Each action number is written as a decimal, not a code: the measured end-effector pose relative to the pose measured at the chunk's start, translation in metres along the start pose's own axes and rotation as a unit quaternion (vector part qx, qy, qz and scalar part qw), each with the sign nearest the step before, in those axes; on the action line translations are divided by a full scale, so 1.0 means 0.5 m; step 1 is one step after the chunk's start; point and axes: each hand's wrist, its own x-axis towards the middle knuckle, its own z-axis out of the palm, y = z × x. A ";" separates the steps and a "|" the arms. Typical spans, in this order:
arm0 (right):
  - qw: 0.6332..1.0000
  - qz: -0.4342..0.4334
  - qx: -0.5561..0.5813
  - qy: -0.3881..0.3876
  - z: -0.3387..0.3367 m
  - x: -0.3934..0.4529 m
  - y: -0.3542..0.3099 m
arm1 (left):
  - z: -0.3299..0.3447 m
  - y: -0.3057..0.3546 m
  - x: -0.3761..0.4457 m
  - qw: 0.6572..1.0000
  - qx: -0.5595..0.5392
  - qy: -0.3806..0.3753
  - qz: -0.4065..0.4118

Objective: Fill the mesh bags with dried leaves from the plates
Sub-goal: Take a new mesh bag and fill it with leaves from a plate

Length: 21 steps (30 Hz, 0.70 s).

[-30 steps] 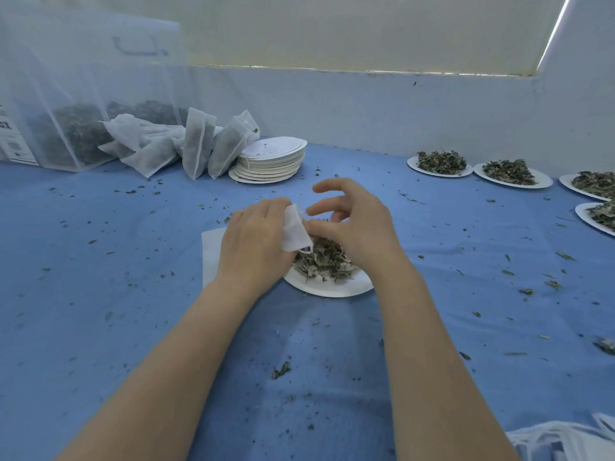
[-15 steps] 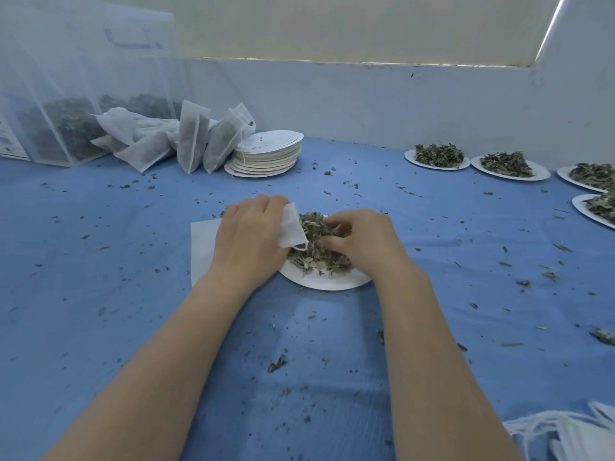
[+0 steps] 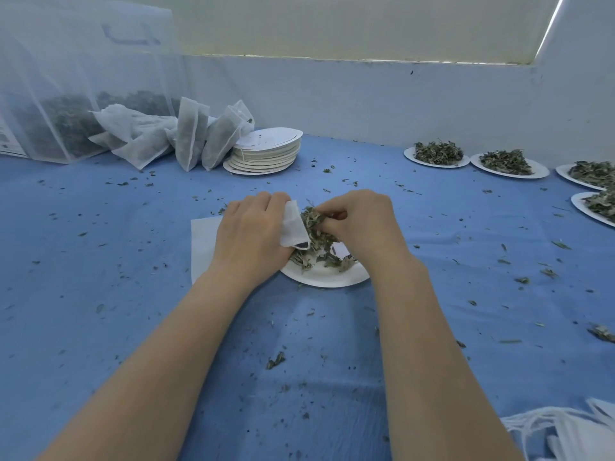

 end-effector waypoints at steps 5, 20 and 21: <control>0.998 -0.037 0.057 -0.019 0.006 -0.009 -0.026 | 0.003 0.005 -0.002 1.000 -0.011 0.013 0.011; 0.978 0.010 0.205 -0.020 0.007 -0.017 -0.027 | 0.004 0.014 -0.003 0.992 -0.109 0.036 -0.044; 0.982 0.003 0.190 -0.001 0.012 -0.015 -0.027 | 0.004 0.016 -0.003 0.991 -0.117 0.041 -0.043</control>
